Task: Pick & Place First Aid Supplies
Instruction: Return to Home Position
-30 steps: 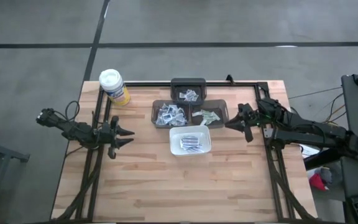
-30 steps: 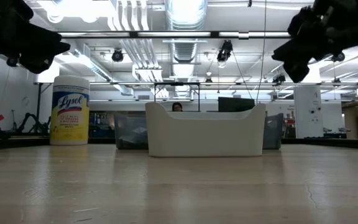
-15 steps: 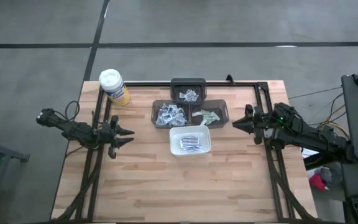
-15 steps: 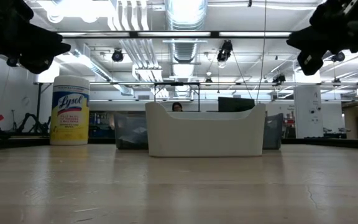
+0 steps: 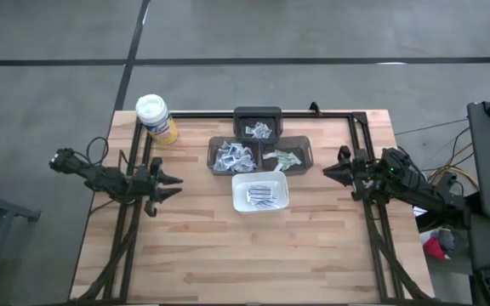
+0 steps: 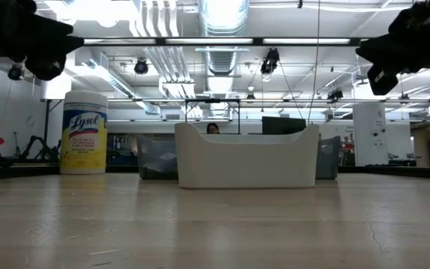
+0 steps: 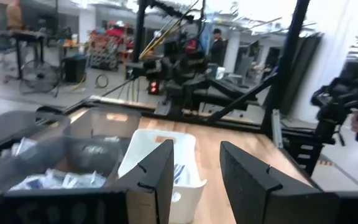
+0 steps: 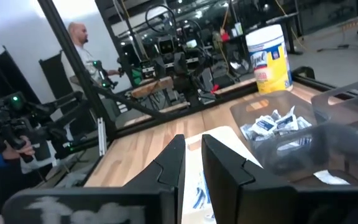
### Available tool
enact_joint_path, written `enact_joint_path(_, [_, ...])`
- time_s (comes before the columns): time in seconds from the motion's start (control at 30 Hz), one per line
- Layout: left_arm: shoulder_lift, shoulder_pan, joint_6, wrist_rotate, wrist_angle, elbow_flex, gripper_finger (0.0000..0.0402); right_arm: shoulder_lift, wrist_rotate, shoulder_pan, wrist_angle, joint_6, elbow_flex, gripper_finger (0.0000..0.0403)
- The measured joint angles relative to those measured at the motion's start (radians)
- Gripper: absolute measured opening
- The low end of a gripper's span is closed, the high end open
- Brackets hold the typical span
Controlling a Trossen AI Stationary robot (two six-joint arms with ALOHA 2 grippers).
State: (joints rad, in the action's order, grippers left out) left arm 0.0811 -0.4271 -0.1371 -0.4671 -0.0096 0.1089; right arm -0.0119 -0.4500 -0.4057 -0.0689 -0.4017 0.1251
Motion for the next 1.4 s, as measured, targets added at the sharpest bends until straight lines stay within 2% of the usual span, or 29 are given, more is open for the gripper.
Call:
enact_joint_path(0.37, [-0.009,0.018,0.017,0.028,0.084,-0.099,0.0126,0.006,0.002,0.0,-0.001,0.008,-0.046,0.0052])
enact_joint_path(0.53, [-0.029,0.062,0.043,0.037,0.08,-0.1,0.0126,0.004,0.006,0.0,0.002,0.014,-0.074,0.0052])
enact_joint_path(0.77, [-0.042,0.114,0.081,0.111,0.073,-0.1,0.0126,-0.002,0.007,0.0,0.029,0.046,-0.081,0.0052])
enact_joint_path(1.4, [-0.031,0.119,0.027,0.112,0.062,-0.1,0.0126,-0.004,0.016,0.0,0.03,0.133,-0.081,0.0052])
